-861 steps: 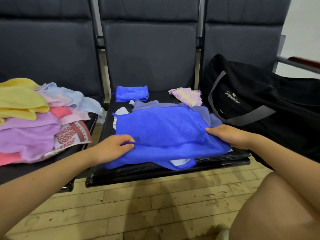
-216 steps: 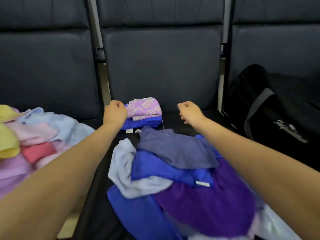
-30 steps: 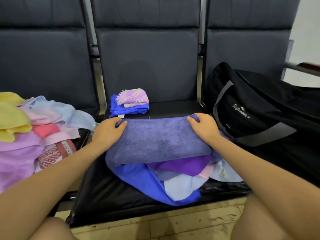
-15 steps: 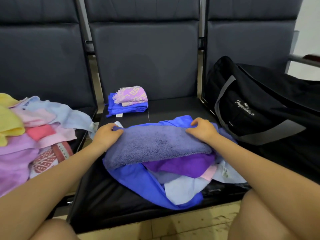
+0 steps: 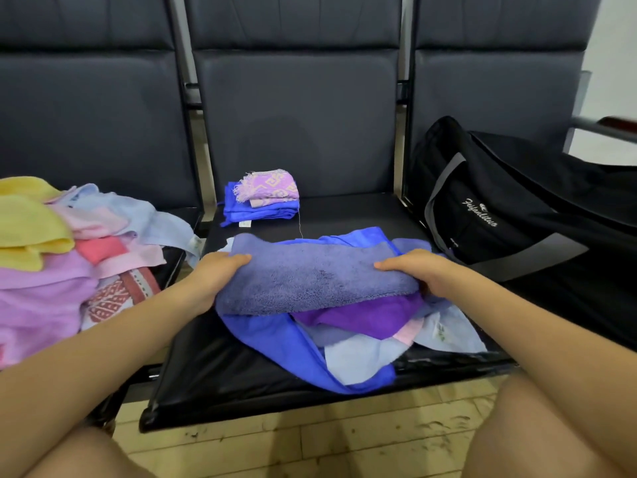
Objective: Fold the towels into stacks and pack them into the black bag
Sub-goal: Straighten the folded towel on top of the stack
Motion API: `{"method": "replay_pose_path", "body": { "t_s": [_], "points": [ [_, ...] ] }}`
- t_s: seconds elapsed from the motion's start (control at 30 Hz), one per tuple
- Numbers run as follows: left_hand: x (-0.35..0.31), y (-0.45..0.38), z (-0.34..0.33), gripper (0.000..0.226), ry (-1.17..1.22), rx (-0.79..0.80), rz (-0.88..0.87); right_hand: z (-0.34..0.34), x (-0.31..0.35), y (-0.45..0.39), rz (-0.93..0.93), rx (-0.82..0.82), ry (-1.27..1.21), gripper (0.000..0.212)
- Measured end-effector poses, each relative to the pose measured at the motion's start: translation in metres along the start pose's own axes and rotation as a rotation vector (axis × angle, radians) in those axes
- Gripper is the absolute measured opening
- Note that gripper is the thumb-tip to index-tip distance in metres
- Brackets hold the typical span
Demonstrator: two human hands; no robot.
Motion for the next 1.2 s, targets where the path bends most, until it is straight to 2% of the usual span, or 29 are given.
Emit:
{"method": "replay_pose_path", "body": {
  "t_s": [0.03,0.1,0.13,0.2,0.33,0.43,0.53,0.6,0.63,0.73,0.8,0.87,0.93,1.0,1.03,1.1,1.2],
  "points": [
    [-0.006,0.003,-0.002,0.036,-0.003,0.002,-0.038,0.001,0.001,0.003,0.032,0.003,-0.109,0.04],
    [-0.018,0.009,-0.008,0.034,-0.03,-0.001,-0.107,0.007,0.008,0.01,0.145,-0.014,-0.241,0.02],
    [-0.021,0.011,-0.012,0.032,-0.051,-0.002,-0.133,0.011,0.012,0.015,0.19,-0.048,-0.246,0.01],
    [-0.024,0.013,-0.023,0.032,-0.104,0.026,-0.154,0.021,0.016,0.021,0.271,-0.14,-0.213,0.012],
    [-0.018,0.014,-0.031,0.033,-0.189,0.088,-0.126,0.025,0.017,0.024,0.316,-0.239,0.065,0.012],
    [-0.016,0.016,-0.022,0.029,-0.115,0.045,-0.146,0.023,0.014,0.02,0.232,-0.244,0.325,0.022],
    [-0.011,0.017,-0.016,0.023,-0.003,0.059,-0.15,0.024,0.019,0.021,0.214,-0.404,0.605,0.026],
    [-0.007,0.017,-0.015,0.023,0.004,0.093,-0.144,0.021,0.023,0.024,0.177,-0.431,0.652,0.035],
    [-0.004,0.017,-0.014,0.026,-0.009,0.104,-0.137,0.019,0.021,0.022,0.129,-0.387,0.648,0.034],
    [0.005,0.012,-0.009,0.042,-0.108,0.081,-0.092,0.011,0.008,0.018,-0.061,-0.168,0.487,0.051],
    [0.005,0.012,-0.003,0.049,-0.265,-0.036,-0.105,0.009,0.004,0.021,-0.081,-0.113,0.326,0.054],
    [-0.007,0.021,-0.002,0.051,-0.498,-0.172,-0.225,0.013,0.007,0.024,-0.048,-0.125,0.252,0.044],
    [-0.022,0.035,-0.008,0.043,-0.666,-0.209,-0.449,0.016,0.011,0.026,0.006,-0.142,0.158,0.033],
    [-0.031,0.044,-0.022,0.033,-0.734,-0.125,-0.605,0.015,0.012,0.026,0.062,-0.131,-0.003,0.023],
    [-0.032,0.046,-0.031,0.03,-0.759,-0.067,-0.629,0.013,0.013,0.025,0.107,-0.131,-0.059,0.017],
    [-0.028,0.043,-0.049,0.033,-0.824,0.045,-0.61,0.011,0.017,0.025,0.226,-0.168,-0.131,0.007],
    [-0.016,0.033,-0.064,0.033,-0.88,0.156,-0.494,0.004,0.035,0.029,0.468,-0.225,-0.202,0.009]
  ]
}}
Point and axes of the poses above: each hand's wrist, its own y-axis away from the middle knuckle, its own z-axis out of the back of the hand, x = y × z, the point moved 5 cm from there along -y, towards the middle knuckle, and after that the axes turned 15 degrees about x, right-handed, at the moved point
